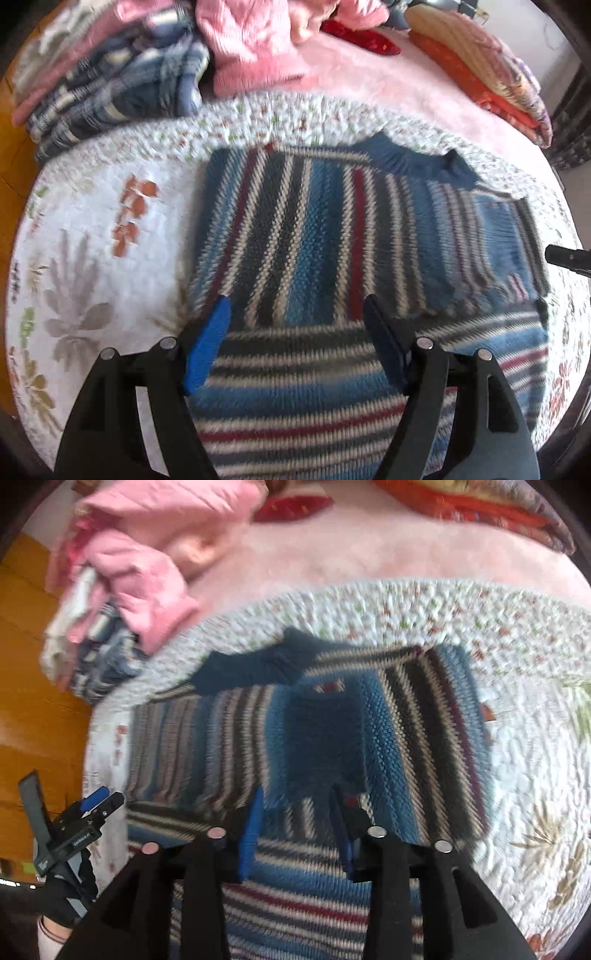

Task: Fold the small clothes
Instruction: 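Grasp the sweater hem with both grippers and lift it toward the collar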

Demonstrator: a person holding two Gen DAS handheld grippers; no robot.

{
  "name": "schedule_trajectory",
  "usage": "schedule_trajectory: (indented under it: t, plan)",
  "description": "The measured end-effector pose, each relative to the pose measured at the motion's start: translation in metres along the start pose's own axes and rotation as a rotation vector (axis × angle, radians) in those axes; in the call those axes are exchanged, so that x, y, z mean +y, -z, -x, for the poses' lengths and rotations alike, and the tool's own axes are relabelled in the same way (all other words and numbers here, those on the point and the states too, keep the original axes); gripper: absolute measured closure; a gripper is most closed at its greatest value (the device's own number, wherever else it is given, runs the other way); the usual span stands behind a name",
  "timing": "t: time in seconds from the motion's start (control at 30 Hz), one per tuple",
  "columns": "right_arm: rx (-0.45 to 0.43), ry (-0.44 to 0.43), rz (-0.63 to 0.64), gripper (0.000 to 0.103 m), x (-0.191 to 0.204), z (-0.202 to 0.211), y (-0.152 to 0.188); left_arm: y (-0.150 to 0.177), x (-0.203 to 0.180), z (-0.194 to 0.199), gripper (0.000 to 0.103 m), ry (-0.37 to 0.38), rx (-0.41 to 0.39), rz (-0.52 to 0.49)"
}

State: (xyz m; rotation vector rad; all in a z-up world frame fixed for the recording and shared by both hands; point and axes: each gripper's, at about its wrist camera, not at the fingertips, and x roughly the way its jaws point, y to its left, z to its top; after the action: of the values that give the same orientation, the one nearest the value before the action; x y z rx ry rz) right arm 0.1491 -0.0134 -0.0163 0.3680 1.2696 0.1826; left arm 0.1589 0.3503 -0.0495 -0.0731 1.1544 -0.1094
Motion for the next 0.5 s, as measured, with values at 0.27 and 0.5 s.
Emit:
schedule_trajectory:
  t: [0.27,0.5]
  plan:
    - [-0.022,-0.029,0.009,0.053,-0.006,0.061,0.082,0.097,0.018,0.073,0.020,0.065,0.062,0.036]
    - [0.035,0.031,-0.019,0.049,-0.038,0.085,0.169,0.186,0.040,0.079,0.018,0.019,0.177,0.104]
